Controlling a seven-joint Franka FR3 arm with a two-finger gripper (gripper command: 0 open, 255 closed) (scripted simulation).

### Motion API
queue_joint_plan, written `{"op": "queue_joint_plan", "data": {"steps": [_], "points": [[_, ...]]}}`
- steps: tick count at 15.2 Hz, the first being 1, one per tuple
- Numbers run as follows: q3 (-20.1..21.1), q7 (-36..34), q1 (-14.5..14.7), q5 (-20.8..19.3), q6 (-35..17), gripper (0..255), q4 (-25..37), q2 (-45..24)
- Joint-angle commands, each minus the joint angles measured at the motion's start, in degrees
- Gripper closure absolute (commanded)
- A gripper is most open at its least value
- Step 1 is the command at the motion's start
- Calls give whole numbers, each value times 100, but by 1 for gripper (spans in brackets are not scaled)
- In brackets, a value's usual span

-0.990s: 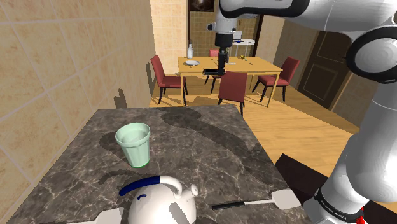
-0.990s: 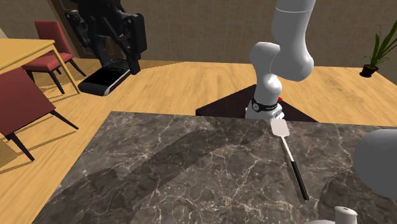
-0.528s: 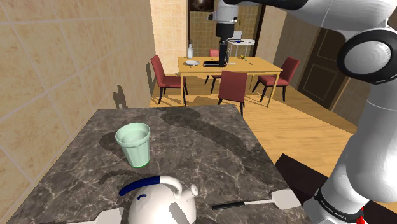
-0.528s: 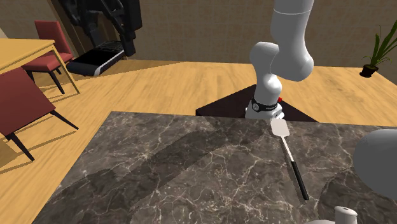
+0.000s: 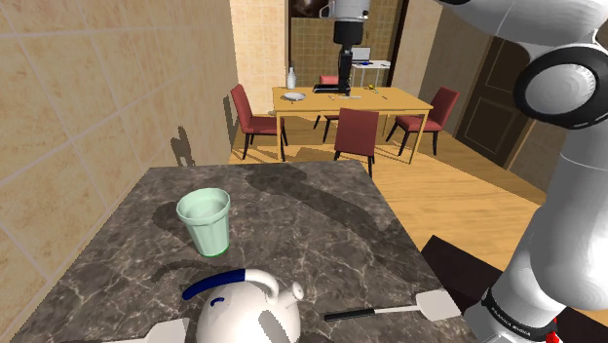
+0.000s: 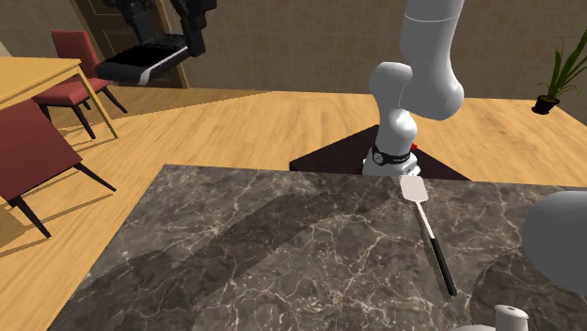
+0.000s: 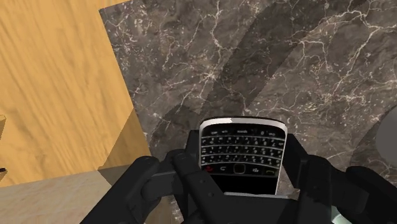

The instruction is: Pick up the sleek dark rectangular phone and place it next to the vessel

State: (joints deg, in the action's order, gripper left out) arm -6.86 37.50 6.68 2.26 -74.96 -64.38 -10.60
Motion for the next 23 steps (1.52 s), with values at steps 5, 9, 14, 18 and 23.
{"op": "queue_joint_plan", "data": {"steps": [5,9,14,18,23], "points": [[242,-519,335,-165,-393,255,-1827,1451],[463,-893,489,-182,-485,255,-2717,2255],[774,-1370,651,-105,-470,255,-3577,3136],[1048,-1762,775,29,-385,255,-4107,3763],[1418,-2273,934,278,-213,255,-4601,4456]]}}
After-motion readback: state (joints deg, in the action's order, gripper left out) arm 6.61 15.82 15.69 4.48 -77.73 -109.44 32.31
